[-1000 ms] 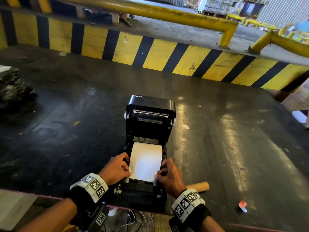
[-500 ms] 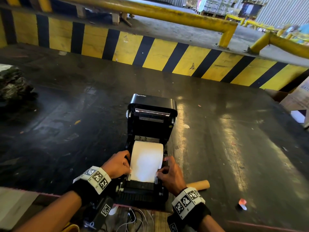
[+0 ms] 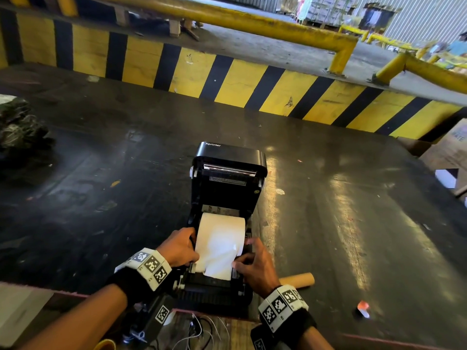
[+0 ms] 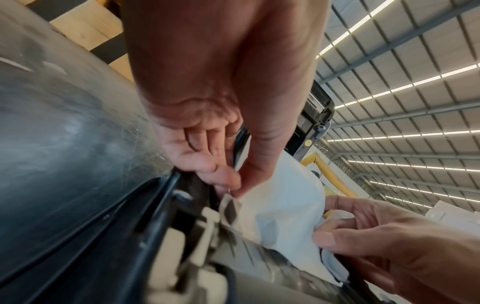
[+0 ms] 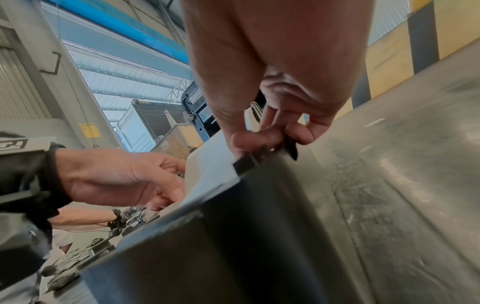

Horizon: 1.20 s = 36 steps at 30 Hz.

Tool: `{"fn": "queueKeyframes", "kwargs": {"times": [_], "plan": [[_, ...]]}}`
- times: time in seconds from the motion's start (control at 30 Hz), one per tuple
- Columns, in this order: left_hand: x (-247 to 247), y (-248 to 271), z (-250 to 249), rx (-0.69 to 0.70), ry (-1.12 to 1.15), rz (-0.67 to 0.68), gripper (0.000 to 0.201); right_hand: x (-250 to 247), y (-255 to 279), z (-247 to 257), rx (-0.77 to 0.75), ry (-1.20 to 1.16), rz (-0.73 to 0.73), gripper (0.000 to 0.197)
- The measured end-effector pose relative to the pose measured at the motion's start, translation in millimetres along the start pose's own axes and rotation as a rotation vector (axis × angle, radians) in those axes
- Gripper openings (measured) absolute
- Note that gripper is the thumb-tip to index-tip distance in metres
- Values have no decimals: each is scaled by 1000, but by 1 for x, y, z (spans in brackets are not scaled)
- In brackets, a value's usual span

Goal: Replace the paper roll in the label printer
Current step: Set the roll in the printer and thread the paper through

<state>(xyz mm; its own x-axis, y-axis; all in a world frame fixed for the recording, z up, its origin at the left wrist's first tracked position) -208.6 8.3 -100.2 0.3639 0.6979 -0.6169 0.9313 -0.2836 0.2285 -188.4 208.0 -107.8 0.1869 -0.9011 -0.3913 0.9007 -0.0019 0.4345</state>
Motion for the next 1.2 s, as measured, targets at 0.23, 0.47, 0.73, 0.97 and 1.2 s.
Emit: {"fn": "queueKeyframes", "kwargs": {"times": [0.23,0.47,0.73,0.97,1.2], "plan": [[-4,3,3,46,137,-140,26,0,-2,7,-35,109,-28,48],[-3,10,2,102,116,-185,28,1,-3,-1,-43,28,-42,50],[1,4,2,34,135,-48,32,-3,-7,3,-47,118,-66,54],[1,2,0,41,90,-53,33,-6,-6,-1,-22,55,-84,62],[0,2,-8,88,-58,-97,33,4,-11,-2,-14,263,-178,69]]}}
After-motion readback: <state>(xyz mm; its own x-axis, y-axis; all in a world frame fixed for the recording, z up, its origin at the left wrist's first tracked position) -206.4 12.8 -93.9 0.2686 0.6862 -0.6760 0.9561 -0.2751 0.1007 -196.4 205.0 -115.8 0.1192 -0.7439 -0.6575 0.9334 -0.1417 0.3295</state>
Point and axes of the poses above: each hand's wrist, its own y-axis away from the middle knuckle, its own x-axis out of the palm, z = x × y, the point moved 9 cm from there along -y, towards the middle knuckle, and after that the axes turned 15 degrees about x, right-handed, at the moved point
